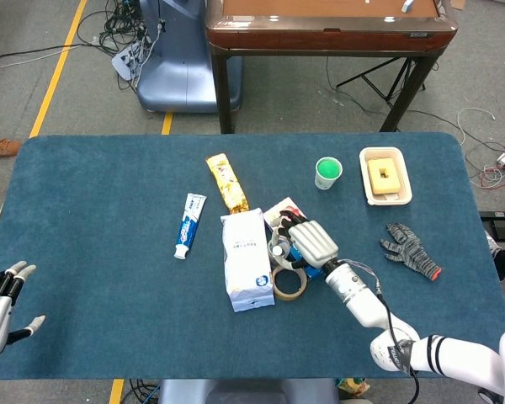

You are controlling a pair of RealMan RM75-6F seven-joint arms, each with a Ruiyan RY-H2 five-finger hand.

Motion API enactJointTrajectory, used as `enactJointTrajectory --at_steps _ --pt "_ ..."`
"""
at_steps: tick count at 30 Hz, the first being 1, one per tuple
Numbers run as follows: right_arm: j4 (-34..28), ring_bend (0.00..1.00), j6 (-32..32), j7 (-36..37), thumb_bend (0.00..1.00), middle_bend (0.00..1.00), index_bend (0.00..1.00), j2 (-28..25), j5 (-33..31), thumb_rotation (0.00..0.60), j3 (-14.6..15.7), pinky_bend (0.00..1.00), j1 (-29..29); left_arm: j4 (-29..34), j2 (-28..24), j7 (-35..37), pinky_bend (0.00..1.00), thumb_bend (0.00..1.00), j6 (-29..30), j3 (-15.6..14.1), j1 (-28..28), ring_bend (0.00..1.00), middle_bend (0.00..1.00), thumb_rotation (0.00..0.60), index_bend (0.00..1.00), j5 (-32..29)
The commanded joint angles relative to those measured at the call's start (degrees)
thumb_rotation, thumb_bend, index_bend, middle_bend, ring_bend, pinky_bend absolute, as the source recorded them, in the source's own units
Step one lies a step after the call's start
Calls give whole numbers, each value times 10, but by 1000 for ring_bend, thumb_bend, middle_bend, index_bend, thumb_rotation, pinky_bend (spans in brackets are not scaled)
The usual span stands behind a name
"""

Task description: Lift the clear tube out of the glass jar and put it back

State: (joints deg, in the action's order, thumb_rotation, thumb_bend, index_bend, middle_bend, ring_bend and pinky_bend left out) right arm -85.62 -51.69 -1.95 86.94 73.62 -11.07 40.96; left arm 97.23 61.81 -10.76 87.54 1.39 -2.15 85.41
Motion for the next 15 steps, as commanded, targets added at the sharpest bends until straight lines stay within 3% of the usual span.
enactJointTrajectory --at_steps 1,15 --pt "0 101 0 0 387 255 470 0 -1 600 1 223 0 0 0 0 57 173 0 0 0 161 122 600 169 0" --pt "-2 104 -11 3 506 299 520 -3 -3 600 2 223 -1 -3 3 3 57 173 -1 3 -1 161 122 600 169 -2"
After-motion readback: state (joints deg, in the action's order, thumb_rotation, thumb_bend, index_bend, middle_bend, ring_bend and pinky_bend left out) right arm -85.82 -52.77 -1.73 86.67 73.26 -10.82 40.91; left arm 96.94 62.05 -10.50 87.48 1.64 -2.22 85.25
